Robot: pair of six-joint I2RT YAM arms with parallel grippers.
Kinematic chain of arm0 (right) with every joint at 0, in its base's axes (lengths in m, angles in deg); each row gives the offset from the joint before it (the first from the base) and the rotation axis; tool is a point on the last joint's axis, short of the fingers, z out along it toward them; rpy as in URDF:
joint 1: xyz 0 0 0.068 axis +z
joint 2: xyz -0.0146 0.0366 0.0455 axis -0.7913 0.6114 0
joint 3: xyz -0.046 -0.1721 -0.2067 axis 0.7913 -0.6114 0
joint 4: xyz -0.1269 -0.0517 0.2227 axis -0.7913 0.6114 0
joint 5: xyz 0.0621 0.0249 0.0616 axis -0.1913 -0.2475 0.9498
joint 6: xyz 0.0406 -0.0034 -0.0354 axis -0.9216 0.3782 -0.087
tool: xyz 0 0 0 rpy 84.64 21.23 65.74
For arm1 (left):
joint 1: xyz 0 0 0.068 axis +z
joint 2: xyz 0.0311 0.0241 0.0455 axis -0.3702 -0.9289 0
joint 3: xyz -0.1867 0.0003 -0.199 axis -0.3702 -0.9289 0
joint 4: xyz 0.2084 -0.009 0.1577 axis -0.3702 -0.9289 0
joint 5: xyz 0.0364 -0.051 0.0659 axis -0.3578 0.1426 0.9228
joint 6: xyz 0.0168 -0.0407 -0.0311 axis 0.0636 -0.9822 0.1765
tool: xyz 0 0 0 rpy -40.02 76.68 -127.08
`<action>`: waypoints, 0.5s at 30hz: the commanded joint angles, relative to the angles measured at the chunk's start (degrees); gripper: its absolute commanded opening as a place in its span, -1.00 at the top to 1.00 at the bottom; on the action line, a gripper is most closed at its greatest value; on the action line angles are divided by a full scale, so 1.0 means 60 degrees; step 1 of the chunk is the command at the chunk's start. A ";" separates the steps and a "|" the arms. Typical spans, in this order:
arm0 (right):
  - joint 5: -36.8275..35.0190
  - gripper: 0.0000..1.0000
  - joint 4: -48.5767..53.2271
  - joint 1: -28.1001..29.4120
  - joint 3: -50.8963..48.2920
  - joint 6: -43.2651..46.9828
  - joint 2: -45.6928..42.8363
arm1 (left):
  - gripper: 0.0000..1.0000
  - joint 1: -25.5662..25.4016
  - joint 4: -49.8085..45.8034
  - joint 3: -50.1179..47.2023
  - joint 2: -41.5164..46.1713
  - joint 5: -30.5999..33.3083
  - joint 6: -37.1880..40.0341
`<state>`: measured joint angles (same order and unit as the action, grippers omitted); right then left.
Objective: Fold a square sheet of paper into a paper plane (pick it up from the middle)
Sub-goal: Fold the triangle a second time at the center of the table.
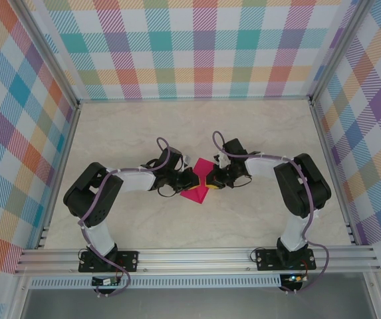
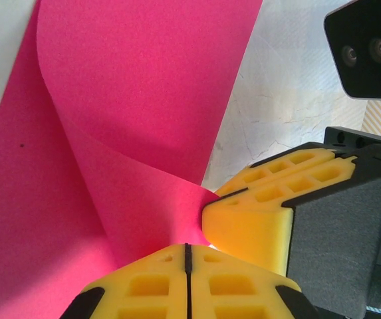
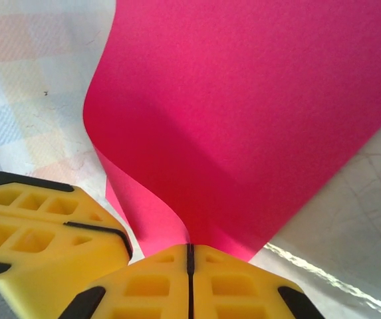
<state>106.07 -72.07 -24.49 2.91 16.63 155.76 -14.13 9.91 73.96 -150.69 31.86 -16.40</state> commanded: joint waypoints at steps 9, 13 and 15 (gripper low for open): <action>-0.0370 0.82 0.0548 0.0052 0.0552 0.0435 0.0375 | 0.84 -0.0059 0.0067 0.0204 -0.0321 -0.0313 0.0170; -0.0406 0.81 0.0610 0.0052 0.0597 0.0451 0.0438 | 0.84 -0.0059 0.0100 0.0218 -0.0381 -0.0360 0.0158; -0.0419 0.81 0.0630 0.0052 0.0597 0.0455 0.0461 | 0.84 -0.0059 0.0100 0.0240 -0.0406 -0.0362 0.0164</action>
<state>104.02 -69.69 -24.49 5.06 17.78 157.80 -14.13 9.95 74.10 -152.46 30.64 -16.40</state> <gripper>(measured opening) 0.097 0.083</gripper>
